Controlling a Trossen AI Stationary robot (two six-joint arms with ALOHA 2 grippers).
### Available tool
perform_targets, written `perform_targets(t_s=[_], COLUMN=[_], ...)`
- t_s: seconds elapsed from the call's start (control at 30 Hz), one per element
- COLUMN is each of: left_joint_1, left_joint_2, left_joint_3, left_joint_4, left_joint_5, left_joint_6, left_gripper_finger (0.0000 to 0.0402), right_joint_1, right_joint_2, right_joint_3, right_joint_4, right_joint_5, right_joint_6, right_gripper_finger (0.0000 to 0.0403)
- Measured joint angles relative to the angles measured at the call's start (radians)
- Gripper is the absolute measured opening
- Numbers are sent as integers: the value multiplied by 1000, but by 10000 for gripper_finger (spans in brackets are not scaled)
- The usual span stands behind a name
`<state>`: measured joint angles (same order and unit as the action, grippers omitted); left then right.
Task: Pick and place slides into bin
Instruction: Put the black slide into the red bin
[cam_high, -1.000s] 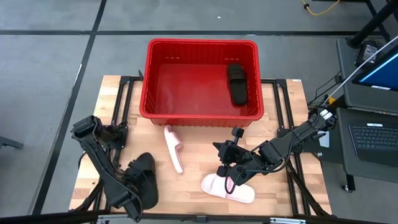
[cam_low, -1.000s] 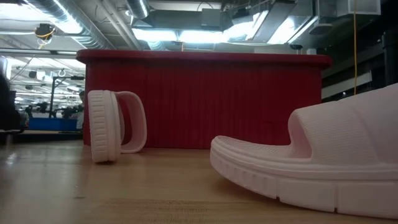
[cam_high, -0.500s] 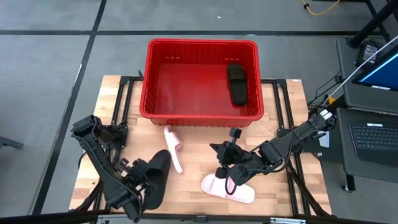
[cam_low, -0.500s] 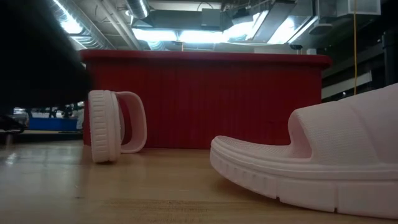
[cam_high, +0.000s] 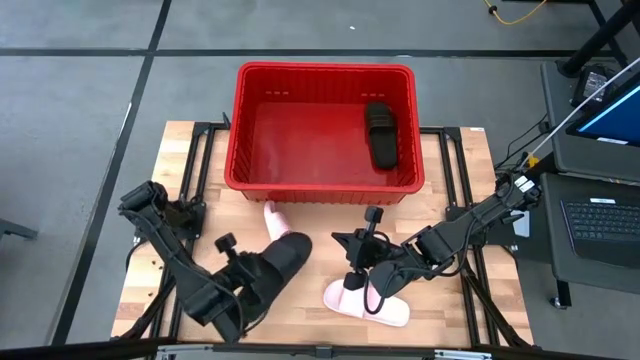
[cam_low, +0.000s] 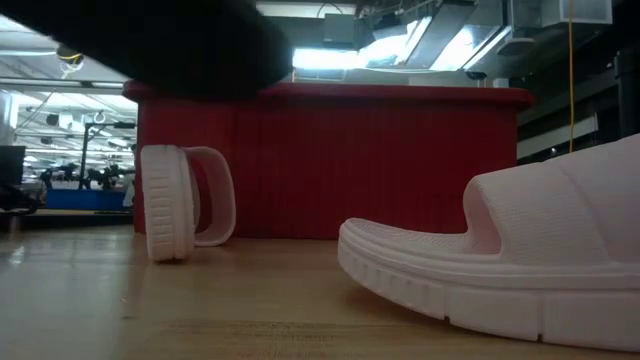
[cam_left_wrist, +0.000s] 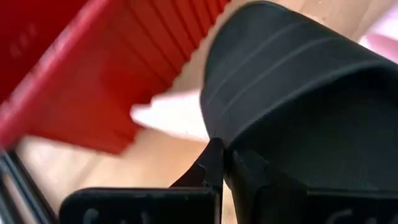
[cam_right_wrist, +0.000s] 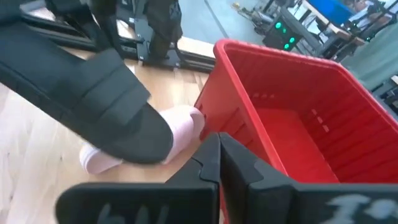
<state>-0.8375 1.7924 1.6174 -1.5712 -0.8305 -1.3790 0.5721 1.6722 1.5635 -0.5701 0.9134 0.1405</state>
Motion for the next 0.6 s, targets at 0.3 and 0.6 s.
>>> perform_targets(t_s=[0.3,0.6], left_joint_1=[111,187], left_joint_2=[-56,-107], left_joint_3=[53,70], left_joint_4=[-2,0], left_joint_5=[-171,-329], left_joint_6=[245,329], left_gripper_finger=[3,3], right_joint_1=[0,0], right_joint_2=[1,2], right_joint_3=[16,121], right_joint_4=[184,241], right_joint_5=[0,2], right_joint_6=[-178,-256], right_gripper_finger=[6,28])
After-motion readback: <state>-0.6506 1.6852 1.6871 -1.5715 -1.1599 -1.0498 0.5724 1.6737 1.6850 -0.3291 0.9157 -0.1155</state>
